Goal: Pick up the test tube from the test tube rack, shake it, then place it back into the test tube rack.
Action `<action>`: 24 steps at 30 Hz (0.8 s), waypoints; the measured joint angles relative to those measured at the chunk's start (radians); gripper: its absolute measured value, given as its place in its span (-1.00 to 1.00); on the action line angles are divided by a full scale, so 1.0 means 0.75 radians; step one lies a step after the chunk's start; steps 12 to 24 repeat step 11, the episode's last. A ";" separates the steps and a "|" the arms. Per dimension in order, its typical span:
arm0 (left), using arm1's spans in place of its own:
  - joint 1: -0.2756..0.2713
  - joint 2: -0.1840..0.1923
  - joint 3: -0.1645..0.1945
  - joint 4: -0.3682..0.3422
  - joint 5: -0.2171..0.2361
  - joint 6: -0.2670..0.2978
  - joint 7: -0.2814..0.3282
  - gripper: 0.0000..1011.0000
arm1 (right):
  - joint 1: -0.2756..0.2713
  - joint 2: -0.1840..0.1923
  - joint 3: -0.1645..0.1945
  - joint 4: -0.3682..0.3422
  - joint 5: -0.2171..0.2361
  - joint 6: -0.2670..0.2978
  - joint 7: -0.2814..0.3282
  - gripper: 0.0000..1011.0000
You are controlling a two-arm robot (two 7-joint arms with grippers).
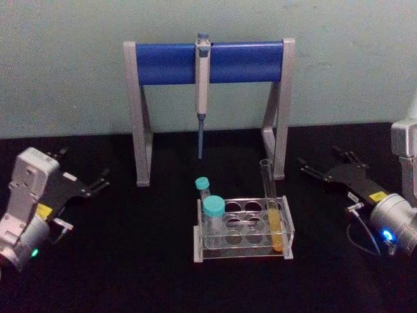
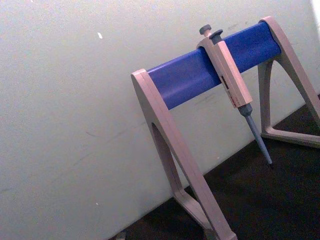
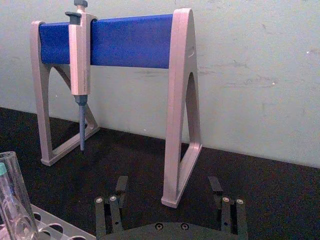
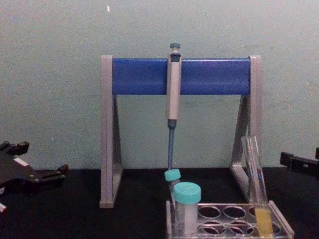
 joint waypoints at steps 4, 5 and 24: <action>0.000 0.000 0.000 0.000 0.000 0.000 0.000 0.98 | 0.000 0.000 0.000 0.000 0.000 0.000 0.000 0.98; 0.000 0.000 0.000 0.000 0.000 0.000 0.000 0.98 | 0.000 0.000 0.000 0.000 0.000 0.000 0.000 0.98; 0.000 0.000 0.000 0.000 0.000 0.000 0.000 0.98 | 0.000 0.000 0.000 0.000 0.000 0.000 0.000 0.98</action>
